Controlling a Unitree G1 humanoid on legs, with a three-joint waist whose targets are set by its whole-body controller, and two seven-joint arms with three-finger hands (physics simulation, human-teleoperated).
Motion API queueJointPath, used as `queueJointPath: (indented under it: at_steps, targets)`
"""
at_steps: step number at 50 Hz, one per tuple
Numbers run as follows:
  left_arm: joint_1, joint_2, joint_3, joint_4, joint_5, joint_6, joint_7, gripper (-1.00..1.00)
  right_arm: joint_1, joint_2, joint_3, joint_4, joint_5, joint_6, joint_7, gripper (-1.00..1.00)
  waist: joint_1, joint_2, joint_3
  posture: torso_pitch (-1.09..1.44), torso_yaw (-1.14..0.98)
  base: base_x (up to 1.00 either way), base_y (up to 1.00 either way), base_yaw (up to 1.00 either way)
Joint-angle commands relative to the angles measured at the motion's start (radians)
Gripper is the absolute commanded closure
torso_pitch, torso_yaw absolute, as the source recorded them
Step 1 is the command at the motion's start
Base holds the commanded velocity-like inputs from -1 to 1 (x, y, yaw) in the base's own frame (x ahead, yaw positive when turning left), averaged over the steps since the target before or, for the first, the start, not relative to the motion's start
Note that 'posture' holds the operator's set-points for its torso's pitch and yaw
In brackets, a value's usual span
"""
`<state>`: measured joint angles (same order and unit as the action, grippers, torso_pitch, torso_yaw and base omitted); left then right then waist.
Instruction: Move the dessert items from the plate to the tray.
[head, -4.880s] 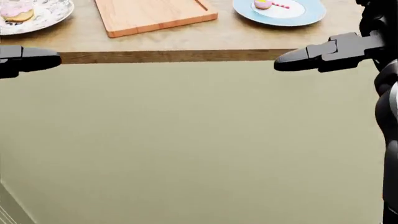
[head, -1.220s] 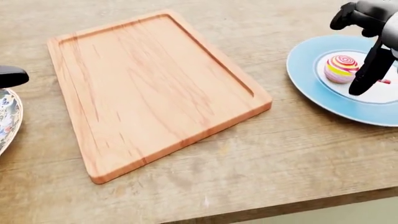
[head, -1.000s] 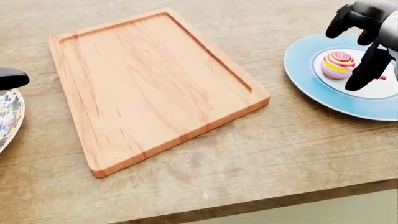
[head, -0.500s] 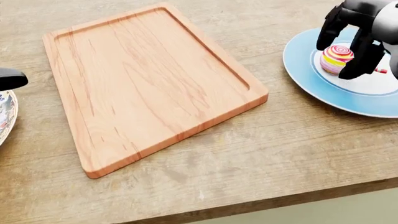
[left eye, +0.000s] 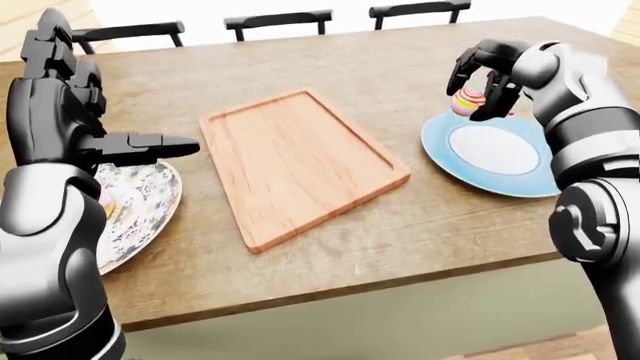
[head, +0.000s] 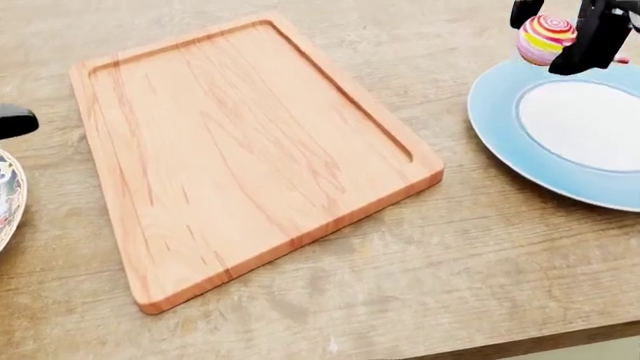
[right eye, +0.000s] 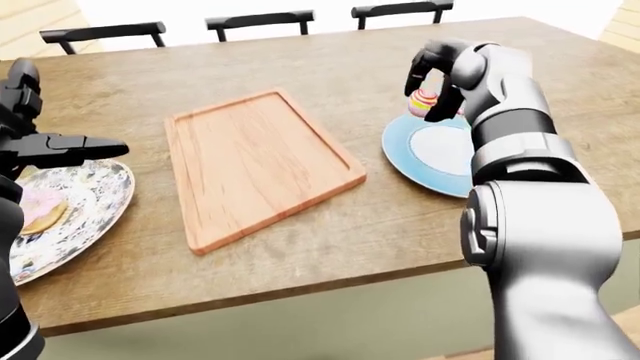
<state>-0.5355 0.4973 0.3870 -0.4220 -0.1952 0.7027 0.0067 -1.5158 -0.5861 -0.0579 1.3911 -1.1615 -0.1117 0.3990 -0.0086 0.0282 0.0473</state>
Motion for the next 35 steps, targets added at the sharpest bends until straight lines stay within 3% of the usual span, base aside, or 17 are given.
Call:
queueJointPath:
  at_steps: [1,11,22,35]
  targets:
    - [-0.025,0.018,0.014,-0.026,0.001,-0.029,0.002,-1.0,-0.051,-0.003,-0.005,-0.044,0.013,-0.026,-0.007,0.45,0.001,-0.002,-0.029,0.0,0.0,0.0,0.0,0.0]
    - [-0.032,0.038,0.032,-0.064,-0.021,0.021,0.014,-1.0,-0.102,0.123,0.006,-0.055,0.071,-0.14,0.036,0.47,-0.007,0.005,-0.021,0.0,0.0,0.0,0.0,0.0]
    - [-0.015,0.048,0.052,-0.094,-0.038,0.038,0.018,-1.0,-0.083,0.255,0.029,-0.057,0.12,-0.198,0.033,0.48,-0.009,0.016,-0.019,0.0,0.0,0.0,0.0,0.0]
    - [0.013,0.048,0.065,-0.121,-0.048,0.044,0.02,-1.0,-0.019,0.354,0.056,-0.051,0.136,-0.237,-0.013,0.48,-0.011,0.024,-0.023,0.0,0.0,0.0,0.0,0.0]
